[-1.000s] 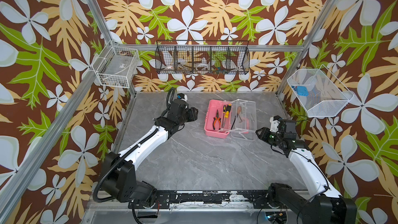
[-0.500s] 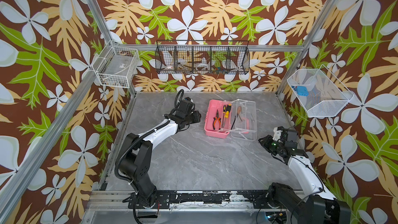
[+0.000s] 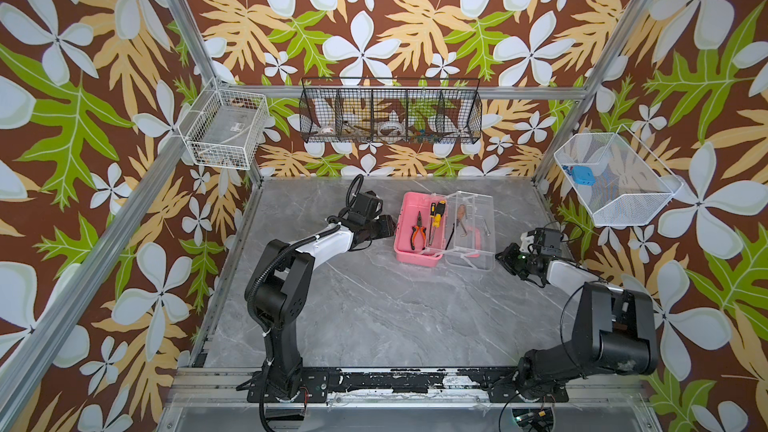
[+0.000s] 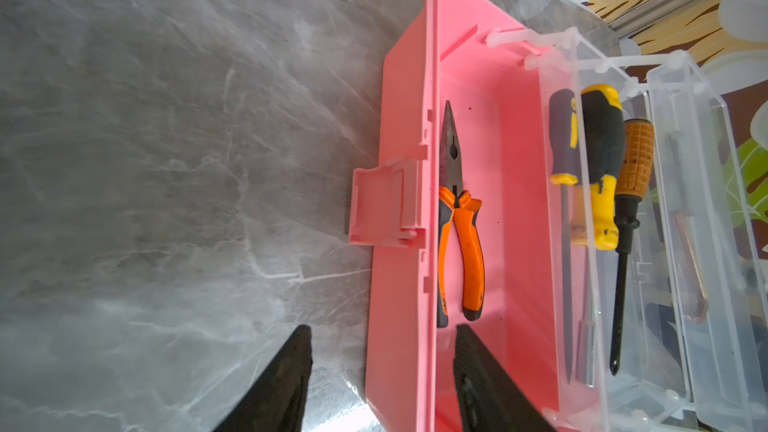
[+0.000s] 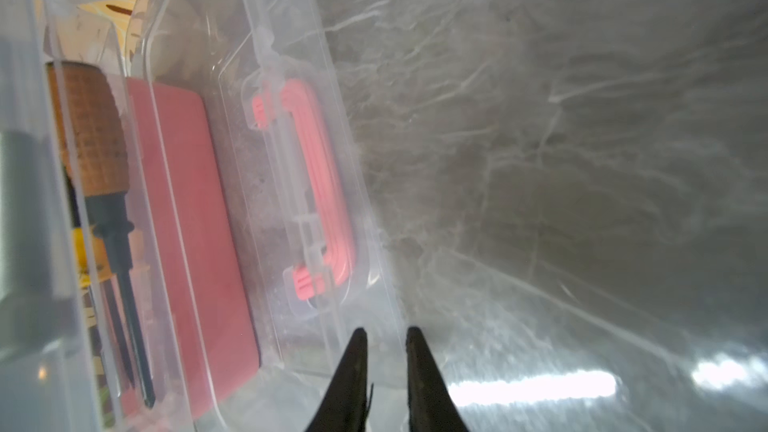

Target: Pack the tool kit

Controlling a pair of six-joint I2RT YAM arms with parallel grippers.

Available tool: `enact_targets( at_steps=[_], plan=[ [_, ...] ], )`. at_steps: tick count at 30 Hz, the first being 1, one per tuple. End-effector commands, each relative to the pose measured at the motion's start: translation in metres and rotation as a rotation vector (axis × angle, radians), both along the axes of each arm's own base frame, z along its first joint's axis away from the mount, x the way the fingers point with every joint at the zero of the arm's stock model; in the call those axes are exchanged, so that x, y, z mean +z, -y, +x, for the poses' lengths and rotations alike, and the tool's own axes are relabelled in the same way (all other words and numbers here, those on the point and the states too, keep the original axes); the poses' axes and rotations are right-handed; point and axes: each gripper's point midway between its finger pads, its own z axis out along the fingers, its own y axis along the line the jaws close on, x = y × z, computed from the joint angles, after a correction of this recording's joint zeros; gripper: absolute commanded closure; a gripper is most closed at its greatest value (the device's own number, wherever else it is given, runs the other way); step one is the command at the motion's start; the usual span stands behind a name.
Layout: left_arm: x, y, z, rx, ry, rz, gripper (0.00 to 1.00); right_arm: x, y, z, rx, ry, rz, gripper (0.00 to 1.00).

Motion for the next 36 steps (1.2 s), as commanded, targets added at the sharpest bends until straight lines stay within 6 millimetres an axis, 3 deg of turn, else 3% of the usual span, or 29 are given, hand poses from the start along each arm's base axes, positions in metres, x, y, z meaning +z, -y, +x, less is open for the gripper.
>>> enact_targets(
  at_steps=[1, 4, 9, 14, 19, 27, 31, 36],
  plan=[
    [0.004, 0.006, 0.005, -0.009, 0.011, -0.028, 0.44, -0.001, -0.002, 0.022, 0.014, 0.045, 0.035, 0.82],
    [0.003, 0.007, 0.003, -0.017, 0.007, -0.033, 0.46, 0.002, -0.013, 0.040, 0.056, 0.084, 0.122, 0.83],
    [0.001, 0.005, -0.002, -0.025, 0.002, -0.027, 0.45, 0.033, -0.023, 0.064, 0.124, 0.181, 0.127, 0.80],
    [-0.006, 0.007, -0.012, -0.042, -0.029, -0.046, 0.45, 0.056, -0.047, 0.079, 0.203, 0.230, 0.138, 0.78],
    [-0.011, 0.004, -0.023, -0.049, -0.044, -0.052, 0.46, 0.051, -0.062, 0.083, 0.231, 0.195, 0.132, 0.78],
    [-0.015, -0.006, -0.045, -0.055, -0.071, -0.050, 0.58, 0.044, -0.042, 0.060, 0.192, 0.107, -0.016, 0.70],
    [-0.015, -0.005, -0.055, -0.068, -0.087, -0.067, 0.66, 0.034, -0.047, 0.037, 0.203, 0.073, 0.000, 0.70],
    [-0.020, -0.008, -0.058, -0.061, -0.091, -0.057, 0.66, 0.020, -0.060, 0.012, 0.223, 0.056, 0.042, 0.67]
  ],
)
